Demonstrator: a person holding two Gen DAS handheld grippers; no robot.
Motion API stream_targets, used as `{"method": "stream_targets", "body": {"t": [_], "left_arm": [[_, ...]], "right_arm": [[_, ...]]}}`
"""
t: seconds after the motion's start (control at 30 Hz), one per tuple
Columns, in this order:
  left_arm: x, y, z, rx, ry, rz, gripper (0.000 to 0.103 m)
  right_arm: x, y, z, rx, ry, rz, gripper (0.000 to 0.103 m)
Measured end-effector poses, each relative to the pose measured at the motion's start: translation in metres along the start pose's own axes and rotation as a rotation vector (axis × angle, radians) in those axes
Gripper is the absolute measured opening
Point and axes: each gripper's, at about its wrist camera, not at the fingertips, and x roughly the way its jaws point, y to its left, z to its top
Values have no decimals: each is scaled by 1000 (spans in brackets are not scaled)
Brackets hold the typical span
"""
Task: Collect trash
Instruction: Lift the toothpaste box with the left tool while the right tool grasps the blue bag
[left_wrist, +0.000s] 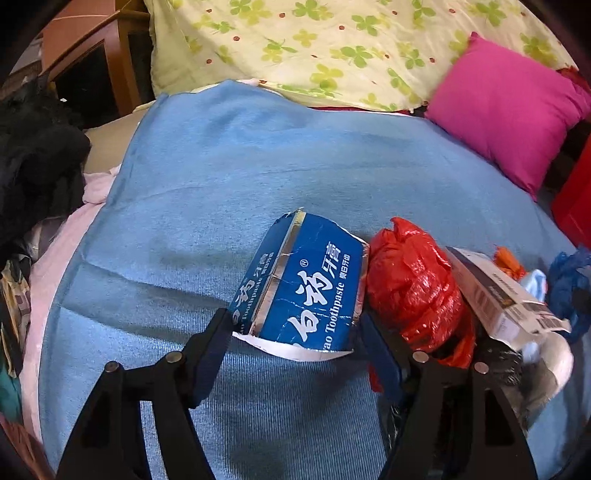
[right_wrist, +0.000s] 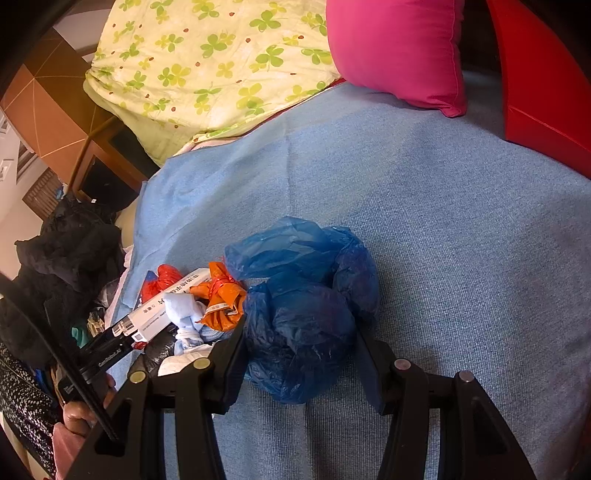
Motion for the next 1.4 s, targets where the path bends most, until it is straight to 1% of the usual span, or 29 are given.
{"method": "stream_targets", "body": {"t": [0.17, 0.3, 0.47, 0.6, 0.67, 0.8, 0.83, 0.9, 1.0, 1.07, 1.23, 1.4], "left_arm": [[6, -11, 2, 16, 11, 46, 76], [10, -13, 3, -1, 31, 65, 77], [7, -17, 1, 8, 35, 37, 77], [15, -14, -3, -12, 60, 57, 78], [16, -11, -4, -29, 64, 53, 78], [11, -8, -2, -33, 36, 44, 77], [9, -7, -2, -32, 26, 42, 76], [7, -5, -2, -40, 16, 29, 66], [6, -3, -2, -43, 7, 27, 61], [5, 0, -2, -39, 1, 28, 59], [-4, 2, -3, -26, -21, 42, 58], [-30, 2, -7, -21, -63, 64, 58]], "right_arm": [[0, 0, 0, 0, 1, 0, 55], [0, 1, 0, -1, 1, 0, 55], [0, 1, -1, 0, 4, 4, 55], [0, 0, 0, -2, 4, 2, 55], [0, 1, 0, -5, 5, 2, 55], [0, 2, 0, -7, 5, 0, 56], [0, 2, 0, -9, 4, -2, 56], [0, 4, 0, -15, 3, -6, 56], [-1, 6, -1, -25, 1, -11, 56], [-2, 8, -1, -35, -1, -16, 55], [-7, 16, -4, -67, -11, -18, 55], [-15, 24, -7, -89, -22, -2, 55]]}}
